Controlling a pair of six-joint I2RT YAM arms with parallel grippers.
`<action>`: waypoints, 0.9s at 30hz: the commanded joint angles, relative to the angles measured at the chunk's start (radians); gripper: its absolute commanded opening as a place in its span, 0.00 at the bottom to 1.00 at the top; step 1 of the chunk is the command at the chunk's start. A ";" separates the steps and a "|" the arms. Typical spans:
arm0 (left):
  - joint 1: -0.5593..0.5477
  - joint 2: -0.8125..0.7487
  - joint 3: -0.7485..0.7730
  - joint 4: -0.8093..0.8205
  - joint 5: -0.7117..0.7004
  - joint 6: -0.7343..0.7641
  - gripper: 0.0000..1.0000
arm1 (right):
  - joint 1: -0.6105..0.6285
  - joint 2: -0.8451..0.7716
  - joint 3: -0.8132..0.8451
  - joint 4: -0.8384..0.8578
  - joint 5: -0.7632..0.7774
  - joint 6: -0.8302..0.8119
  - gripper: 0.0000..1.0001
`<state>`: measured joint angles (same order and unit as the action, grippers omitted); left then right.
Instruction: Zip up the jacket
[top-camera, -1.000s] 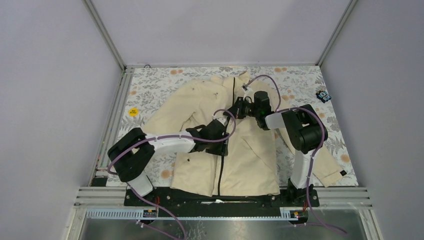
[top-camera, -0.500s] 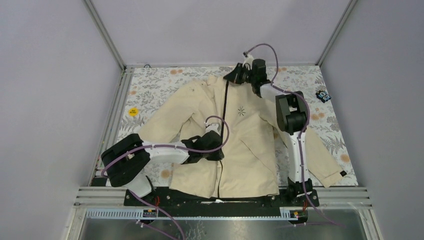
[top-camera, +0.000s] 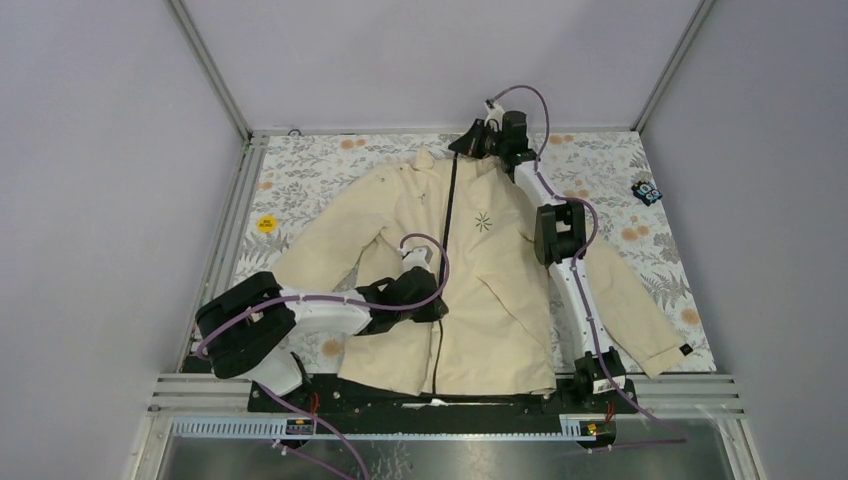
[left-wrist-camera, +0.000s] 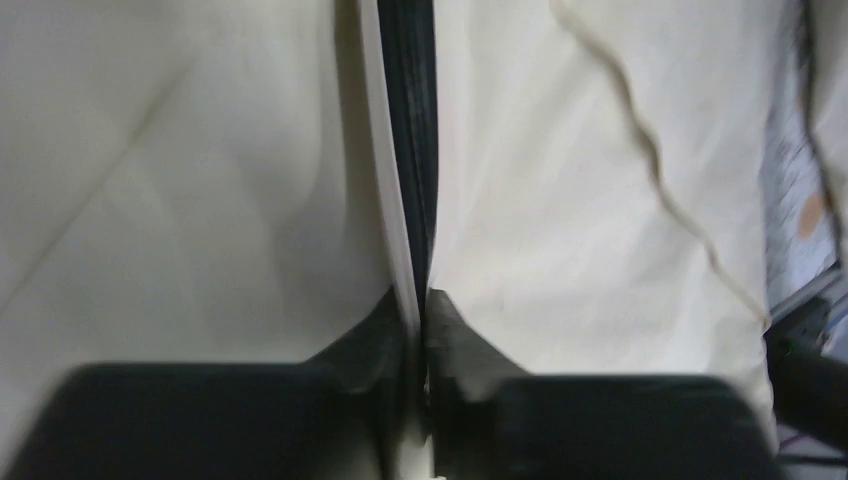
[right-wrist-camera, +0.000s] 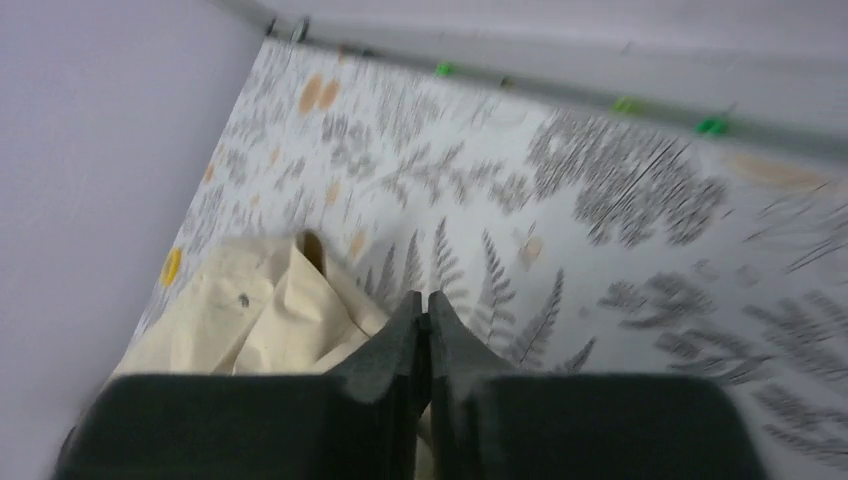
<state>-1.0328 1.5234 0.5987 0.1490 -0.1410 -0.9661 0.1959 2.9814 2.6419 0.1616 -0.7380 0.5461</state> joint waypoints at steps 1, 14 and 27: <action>-0.033 0.056 0.014 -0.186 0.224 0.006 0.20 | -0.072 -0.116 0.034 0.133 0.303 -0.129 0.25; 0.147 0.110 0.201 -0.224 0.219 0.149 0.84 | -0.017 -0.888 -0.684 -0.555 0.620 -0.286 1.00; 0.214 -0.469 0.431 -0.681 0.043 0.312 0.99 | 0.102 -2.057 -1.533 -0.727 0.614 -0.231 1.00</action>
<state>-0.8272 1.1793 0.8753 -0.3809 0.0013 -0.7563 0.3046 1.1240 1.1599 -0.4049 -0.1329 0.3035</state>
